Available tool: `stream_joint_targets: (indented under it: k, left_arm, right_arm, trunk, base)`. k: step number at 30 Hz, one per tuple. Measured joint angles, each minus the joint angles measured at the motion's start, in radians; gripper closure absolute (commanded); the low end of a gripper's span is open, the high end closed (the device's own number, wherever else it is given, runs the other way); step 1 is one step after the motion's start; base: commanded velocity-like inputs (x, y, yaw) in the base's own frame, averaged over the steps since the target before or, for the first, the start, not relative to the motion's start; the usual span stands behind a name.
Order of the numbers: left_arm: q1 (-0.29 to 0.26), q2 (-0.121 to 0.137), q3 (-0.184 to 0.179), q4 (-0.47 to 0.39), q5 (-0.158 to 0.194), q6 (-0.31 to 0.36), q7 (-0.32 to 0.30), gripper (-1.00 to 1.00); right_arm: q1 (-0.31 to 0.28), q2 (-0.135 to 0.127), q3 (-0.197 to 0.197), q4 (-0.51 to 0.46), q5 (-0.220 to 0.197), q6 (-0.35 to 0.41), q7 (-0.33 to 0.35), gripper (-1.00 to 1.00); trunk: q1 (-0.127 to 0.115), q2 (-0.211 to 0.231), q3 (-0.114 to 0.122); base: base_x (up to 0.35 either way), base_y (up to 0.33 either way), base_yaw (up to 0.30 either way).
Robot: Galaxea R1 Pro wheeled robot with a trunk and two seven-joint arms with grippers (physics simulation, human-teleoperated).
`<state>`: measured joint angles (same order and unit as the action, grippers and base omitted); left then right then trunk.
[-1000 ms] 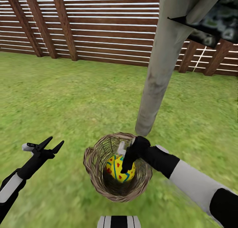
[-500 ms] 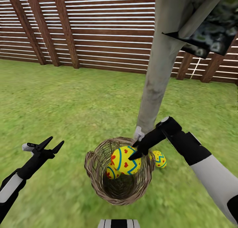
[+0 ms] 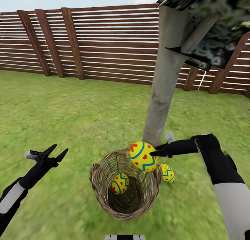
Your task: Take the three Easter eggs out of the wicker basket on the lawn in the garden, then place them on the lawn next to a single tree (choose any tree) so that all three eggs are next to the same tree and none are left in the basket.
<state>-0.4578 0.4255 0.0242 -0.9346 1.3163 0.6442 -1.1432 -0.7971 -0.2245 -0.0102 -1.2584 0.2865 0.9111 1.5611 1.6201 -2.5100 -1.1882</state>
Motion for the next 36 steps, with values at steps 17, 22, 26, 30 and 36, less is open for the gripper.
stream_joint_targets:
  k: [17, 22, 26, 30, 36]
  left_arm:
    - [0.000, -0.120, 0.002, -0.001, -0.004, -0.021, 0.001, -1.00]
    - [0.000, -0.123, 0.003, 0.000, -0.003, -0.021, 0.001, -1.00]
    - [0.000, -0.124, 0.002, 0.001, -0.002, -0.021, 0.001, -1.00]
    - [0.000, -0.124, 0.002, 0.002, -0.002, -0.021, 0.001, -1.00]
    - [0.000, -0.124, 0.002, 0.003, -0.002, -0.021, 0.001, -1.00]
  right_arm:
    - [0.078, 0.003, -0.331, 0.044, -0.001, 0.013, 0.000, 1.00]
    - [0.079, 0.003, -0.332, 0.072, -0.001, 0.014, 0.000, 1.00]
    - [0.078, 0.003, -0.333, 0.079, -0.001, 0.015, 0.000, 1.00]
    - [0.079, 0.003, -0.333, 0.079, -0.001, 0.016, 0.000, 1.00]
    - [0.079, 0.003, -0.333, 0.081, -0.001, 0.016, 0.000, 1.00]
  trunk:
    - [-0.001, 0.001, 0.008]
    - [-0.001, 0.001, 0.008]
    - [-0.001, 0.001, 0.008]
    - [-0.001, 0.001, 0.008]
    - [-0.001, 0.001, 0.008]
  base:
    - [0.000, -0.099, 0.000]
    - [0.000, -0.048, 0.000]
    - [0.000, -0.265, 0.000]
    - [0.000, -0.288, 0.000]
    - [0.000, -0.288, 0.000]
